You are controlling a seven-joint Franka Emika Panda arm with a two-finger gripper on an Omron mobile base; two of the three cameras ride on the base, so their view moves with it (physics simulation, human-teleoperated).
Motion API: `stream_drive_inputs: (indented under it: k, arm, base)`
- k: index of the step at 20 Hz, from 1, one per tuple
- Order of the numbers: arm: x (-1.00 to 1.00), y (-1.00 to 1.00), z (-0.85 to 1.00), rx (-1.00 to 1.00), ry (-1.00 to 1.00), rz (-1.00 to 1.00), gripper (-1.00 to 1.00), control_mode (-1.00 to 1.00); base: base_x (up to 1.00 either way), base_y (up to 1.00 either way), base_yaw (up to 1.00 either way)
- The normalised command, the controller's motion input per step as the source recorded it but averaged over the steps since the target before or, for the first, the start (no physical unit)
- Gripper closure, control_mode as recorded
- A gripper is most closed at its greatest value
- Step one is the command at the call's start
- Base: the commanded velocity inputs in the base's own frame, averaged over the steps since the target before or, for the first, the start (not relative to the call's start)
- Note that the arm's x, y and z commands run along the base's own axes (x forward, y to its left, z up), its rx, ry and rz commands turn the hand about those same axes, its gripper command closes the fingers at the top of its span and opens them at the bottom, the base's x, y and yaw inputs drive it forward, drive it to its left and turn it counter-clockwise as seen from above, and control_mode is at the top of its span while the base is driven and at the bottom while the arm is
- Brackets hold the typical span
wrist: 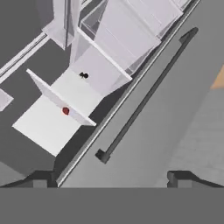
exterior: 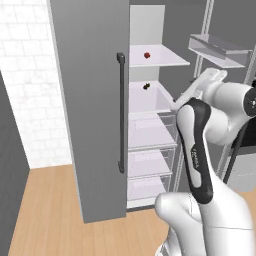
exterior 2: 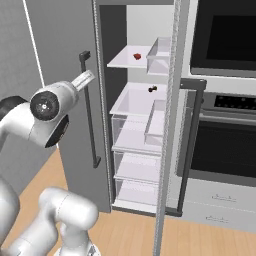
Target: Take the strawberry from the fridge and place it on top of the pancake, located on the dining counter.
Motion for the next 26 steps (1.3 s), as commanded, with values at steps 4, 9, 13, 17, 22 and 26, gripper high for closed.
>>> stream_drive_inputs:
  k: [4,9,13,17,22,26]
  arm:
    - [0.0,-0.16,-0.28,-0.6,0.21,0.33,-1.0,-1.0]
    - [-0.04,-0.25,-0.06,-0.65,0.03,0.57,-1.0,-1.0]
    - [0.0,0.0,0.0,-0.58,0.0,0.76,-1.0,-1.0]
    - [0.0,0.0,0.0,-0.63,0.0,0.76,-1.0,-1.0]
    - [-0.06,0.0,-0.03,-0.71,-0.02,0.68,-1.0,-1.0]
    - [-0.4,0.0,-0.37,-0.87,-0.32,0.55,-1.0,-1.0]
  base:
    - [0.0,0.0,0.0]
    - [0.0,0.0,0.0]
    - [0.0,0.0,0.0]
    - [0.0,0.0,0.0]
    - [0.0,0.0,0.0]
    - [0.0,0.0,0.0]
